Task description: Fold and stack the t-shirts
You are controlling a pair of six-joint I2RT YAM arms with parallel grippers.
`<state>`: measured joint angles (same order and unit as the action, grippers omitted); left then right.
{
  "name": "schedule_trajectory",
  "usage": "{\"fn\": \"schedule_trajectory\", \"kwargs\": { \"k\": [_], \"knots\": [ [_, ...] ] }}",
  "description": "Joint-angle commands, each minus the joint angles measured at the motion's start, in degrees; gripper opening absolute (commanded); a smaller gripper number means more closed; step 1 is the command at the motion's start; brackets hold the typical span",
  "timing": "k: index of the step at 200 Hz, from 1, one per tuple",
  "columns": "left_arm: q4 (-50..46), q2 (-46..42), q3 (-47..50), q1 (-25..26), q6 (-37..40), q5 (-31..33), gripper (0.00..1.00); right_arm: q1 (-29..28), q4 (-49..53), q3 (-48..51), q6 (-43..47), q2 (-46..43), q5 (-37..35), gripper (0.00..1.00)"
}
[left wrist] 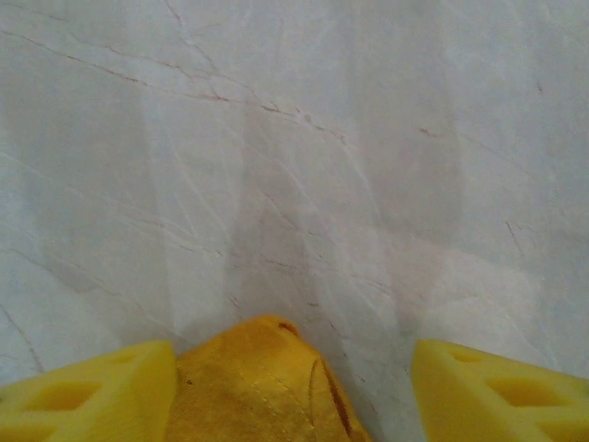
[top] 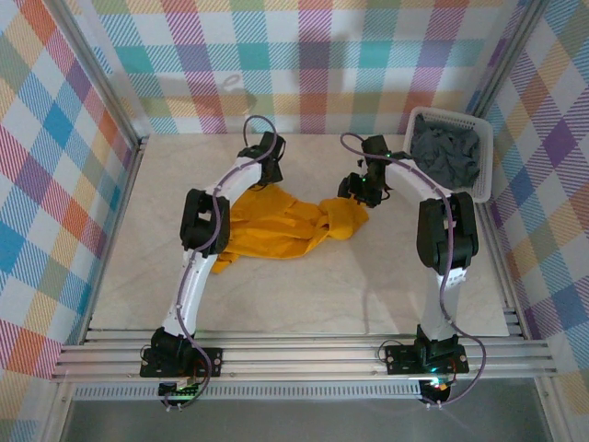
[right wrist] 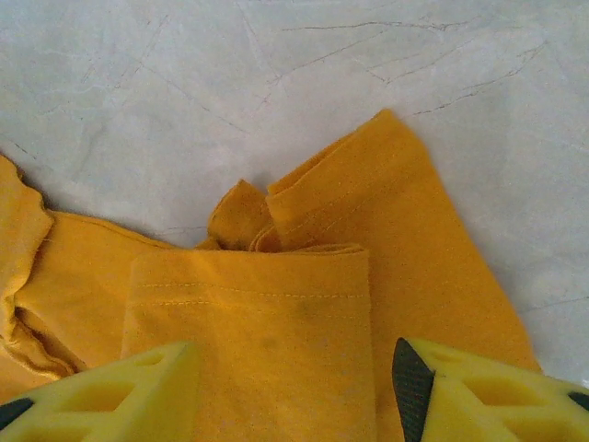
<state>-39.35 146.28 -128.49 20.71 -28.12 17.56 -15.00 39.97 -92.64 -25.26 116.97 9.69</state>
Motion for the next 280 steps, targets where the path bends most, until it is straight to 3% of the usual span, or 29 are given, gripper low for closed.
{"fn": "schedule_trajectory", "kwargs": {
  "k": [1,20,43,87,131,197,242,280],
  "knots": [
    [-6.1,3.2,-2.1,-1.6,-0.4,-1.7,0.52,0.3,0.7,-0.2,-0.8,-1.2,1.2,0.58],
    [-9.6,3.8,-3.3,-2.1,-1.7,-2.6,0.25,0.3,0.7,-0.3,-0.8,-1.5,1.2,0.58],
    [-11.9,1.6,-1.9,-3.2,-2.5,-1.5,0.00,0.3,0.7,-0.6,-1.0,-1.9,0.9,0.58],
    [-5.6,-11.5,5.0,-7.4,-3.0,-0.4,0.00,0.3,-0.1,-0.4,-1.4,-3.2,0.1,0.57],
    [-0.5,-23.2,8.4,-8.8,-3.5,-3.7,0.00,1.6,-0.1,-1.8,-2.2,-2.6,-0.2,0.55],
    [7.9,-40.0,17.4,-8.8,-9.7,-9.9,0.00,0.4,0.2,-4.0,-6.1,-2.2,2.7,0.55],
    [19.9,-53.9,30.7,-6.6,-16.0,-16.6,0.00,-0.9,-1.5,-1.6,-11.9,-5.0,5.6,0.52],
    [20.3,-65.9,37.6,-3.9,-16.1,-15.9,0.00,-2.1,-3.2,1.0,-18.5,-6.0,7.0,0.52]
  ]
}}
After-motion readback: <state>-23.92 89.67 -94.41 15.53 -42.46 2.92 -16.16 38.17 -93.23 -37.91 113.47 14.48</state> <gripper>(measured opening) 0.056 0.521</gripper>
